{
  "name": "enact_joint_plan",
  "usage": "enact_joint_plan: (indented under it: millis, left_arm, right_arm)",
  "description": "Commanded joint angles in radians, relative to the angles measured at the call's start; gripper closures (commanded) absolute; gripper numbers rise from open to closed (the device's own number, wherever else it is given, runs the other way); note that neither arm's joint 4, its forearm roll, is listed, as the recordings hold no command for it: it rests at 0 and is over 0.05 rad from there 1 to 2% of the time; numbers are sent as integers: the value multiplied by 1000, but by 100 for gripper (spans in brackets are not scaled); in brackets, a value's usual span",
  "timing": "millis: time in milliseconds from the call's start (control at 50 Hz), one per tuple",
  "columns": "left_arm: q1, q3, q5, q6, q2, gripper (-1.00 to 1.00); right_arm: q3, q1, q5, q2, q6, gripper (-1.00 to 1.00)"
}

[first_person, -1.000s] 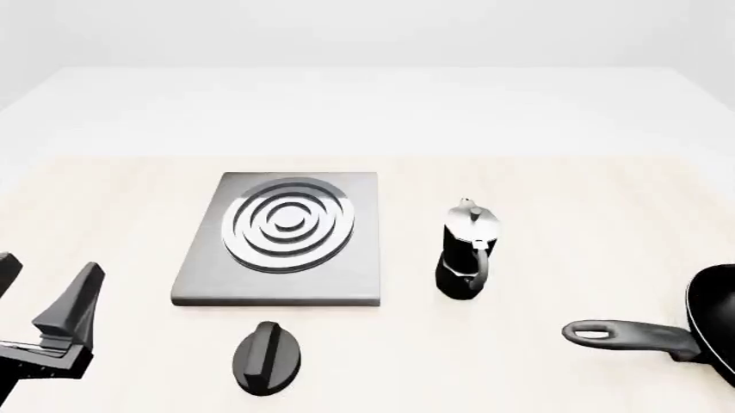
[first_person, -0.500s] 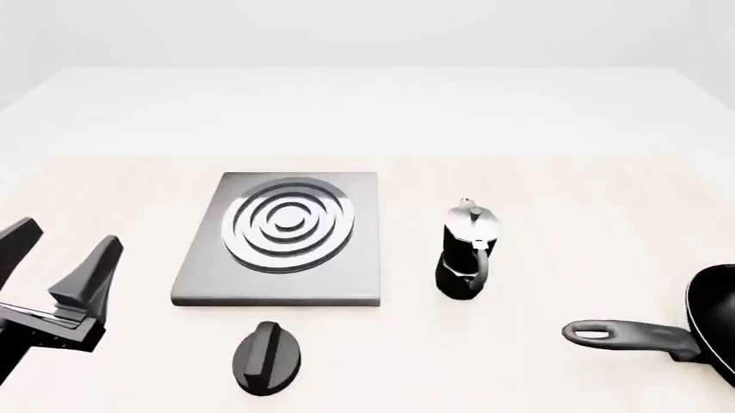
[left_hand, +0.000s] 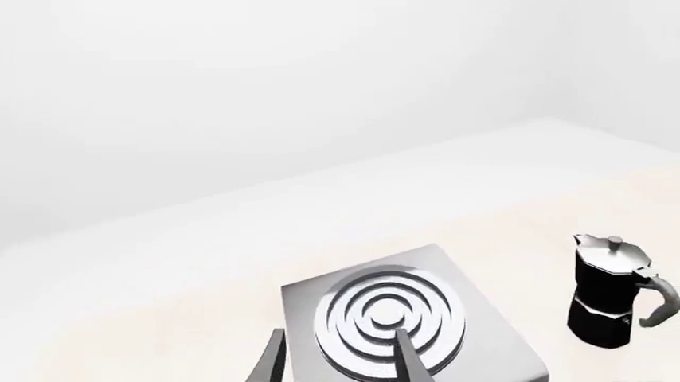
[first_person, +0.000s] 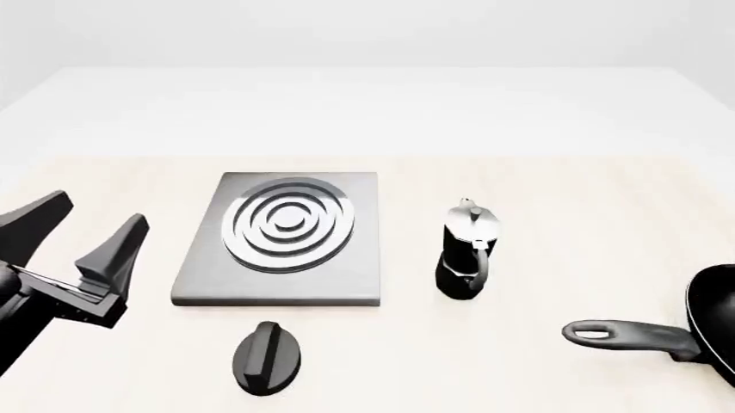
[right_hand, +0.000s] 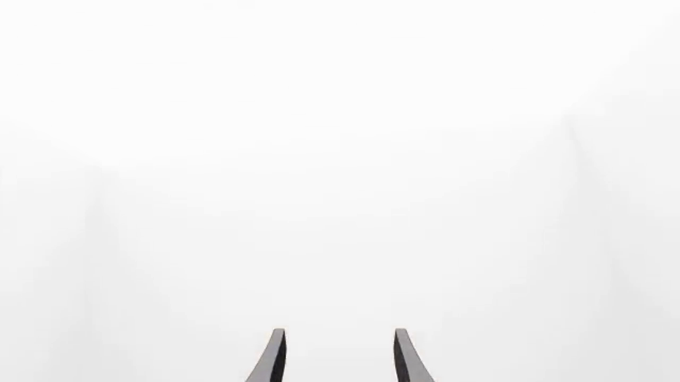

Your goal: Put the frying pan on the stove.

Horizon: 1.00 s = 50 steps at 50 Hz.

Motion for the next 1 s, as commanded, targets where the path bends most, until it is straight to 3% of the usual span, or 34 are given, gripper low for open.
enact_joint_plan:
  millis: [20, 560, 1000]
  left_arm:
    - [-61, -46, -38, 9, 88, -100]
    - [-222, -150, -129, -10, 294, -100]
    - [-323, -239, -145, -9, 410, -100]
  right_arm:
    - [-162, -5, 81, 0, 13, -100]
    - [-407, -1, 186, 0, 10, -100]
    - [-413, -6, 172, 0, 16, -100]
